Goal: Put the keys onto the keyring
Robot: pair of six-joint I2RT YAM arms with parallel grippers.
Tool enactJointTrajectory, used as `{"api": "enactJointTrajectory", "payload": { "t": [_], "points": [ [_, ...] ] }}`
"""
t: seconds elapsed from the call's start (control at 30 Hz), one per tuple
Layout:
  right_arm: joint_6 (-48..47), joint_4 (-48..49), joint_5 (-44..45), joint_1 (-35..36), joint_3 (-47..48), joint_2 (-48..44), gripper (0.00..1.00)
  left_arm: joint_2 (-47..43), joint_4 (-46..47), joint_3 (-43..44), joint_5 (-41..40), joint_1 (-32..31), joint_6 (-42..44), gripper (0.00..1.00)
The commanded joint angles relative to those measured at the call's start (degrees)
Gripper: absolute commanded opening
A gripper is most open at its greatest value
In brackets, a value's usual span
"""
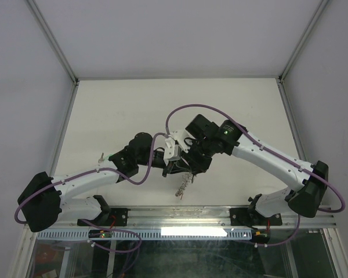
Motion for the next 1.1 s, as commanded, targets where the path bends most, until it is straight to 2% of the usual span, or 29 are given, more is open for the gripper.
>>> {"api": "enactJointTrajectory", "payload": {
  "t": [0.0,0.1,0.2,0.23,0.33,0.43,0.57,0.67,0.8,1.07],
  "points": [
    [0.22,3.48,-0.99,0.34,2.06,-2.66,0.00,-0.22,0.86,1.98,0.98,-0.30,0.72,0.00],
    [0.51,5.30,-0.84,0.19,1.29,-3.99,0.02,-1.52,2.52,0.40,-1.51,-0.29,-0.53,0.00],
    [1.49,7.42,-1.03,-1.17,0.06,-5.71,0.11,-3.14,5.16,-1.86,-4.33,-0.29,-2.76,0.00],
    [1.98,8.39,-1.58,-2.15,-0.41,-6.49,0.18,-3.72,6.01,-2.63,-5.02,-0.21,-3.36,0.00],
    [3.63,12.34,-4.25,-6.38,-2.39,-9.78,0.29,-5.02,9.93,-5.46,-7.23,-0.07,-5.84,0.00],
    [6.64,17.33,-5.59,-10.59,-5.28,-13.62,0.34,-5.95,16.24,-8.96,-9.13,0.22,-9.96,0.00],
    [15.77,25.82,-6.72,-15.12,-11.64,-18.23,0.35,-6.89,25.02,-13.39,-14.08,0.41,-15.44,0.00],
    [27.35,35.39,-9.65,-17.86,-19.44,-22.49,0.35,-7.88,32.87,-17.93,-18.55,0.71,-19.86,0.00],
    [39.27,45.95,-13.00,-18.33,-27.66,-25.62,0.39,-8.48,42.99,-22.48,-24.11,0.85,-25.39,0.00],
    [49.58,58.70,-16.65,-18.38,-35.40,-25.85,0.36,-6.17,57.48,-27.88,-27.78,0.86,-31.49,0.00]
  ]
}}
